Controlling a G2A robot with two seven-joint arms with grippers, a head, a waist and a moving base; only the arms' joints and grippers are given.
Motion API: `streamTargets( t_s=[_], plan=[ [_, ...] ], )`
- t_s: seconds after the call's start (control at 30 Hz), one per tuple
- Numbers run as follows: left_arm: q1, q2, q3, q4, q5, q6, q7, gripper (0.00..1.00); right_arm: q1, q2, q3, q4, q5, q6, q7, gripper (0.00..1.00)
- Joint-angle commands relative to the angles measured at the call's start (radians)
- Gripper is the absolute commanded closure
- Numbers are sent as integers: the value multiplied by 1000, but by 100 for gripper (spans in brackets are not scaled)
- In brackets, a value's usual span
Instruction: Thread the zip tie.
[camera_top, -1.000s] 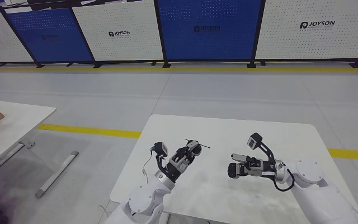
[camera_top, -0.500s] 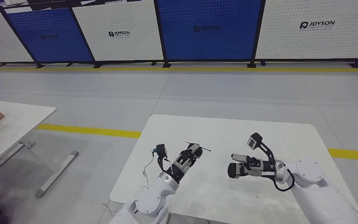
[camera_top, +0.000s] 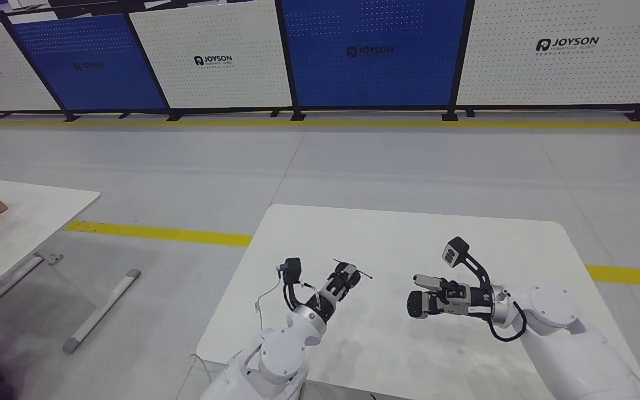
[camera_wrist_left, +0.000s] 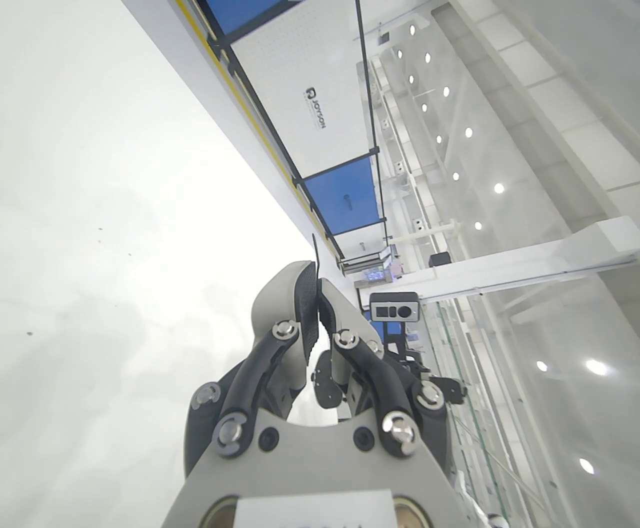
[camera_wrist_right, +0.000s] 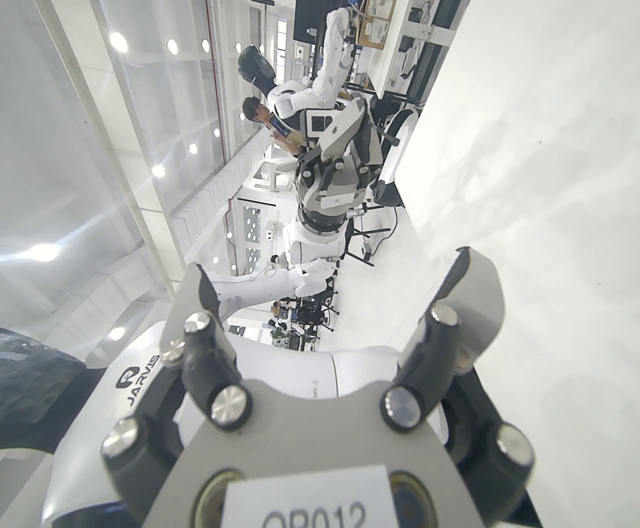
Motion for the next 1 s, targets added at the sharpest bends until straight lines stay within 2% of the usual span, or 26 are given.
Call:
streamTargets(
  t_s=[0.0, 0.27, 0.3, 0.4, 0.47, 0.5, 0.53, 0.87, 0.97],
  plan=[
    [0, 0, -1, 0, -5, -2, -1, 100, 0, 0, 0, 0, 0, 0, 0, 0],
    [0, 0, -1, 0, -5, -2, -1, 100, 0, 0, 0, 0, 0, 0, 0, 0],
    [-1, 0, 2, 10, 9, 6, -1, 100, 0, 0, 0, 0, 0, 0, 0, 0],
    [-18, 1, 24, 38, 102, 75, 2, 100, 0, 0, 0, 0, 0, 0, 0, 0],
    [-33, 0, 45, 54, 164, 140, -4, 100, 0, 0, 0, 0, 0, 0, 0, 0],
    [-40, -2, 47, 53, 175, 157, 18, 100, 0, 0, 0, 0, 0, 0, 0, 0],
    [-40, -7, 48, 46, 151, 146, 48, 100, 0, 0, 0, 0, 0, 0, 0, 0],
    [-40, -7, 48, 45, 151, 142, 47, 100, 0, 0, 0, 0, 0, 0, 0, 0],
    [-27, -9, 44, 32, 144, 76, 63, 100, 0, 0, 0, 0, 0, 0, 0, 0]
  ],
)
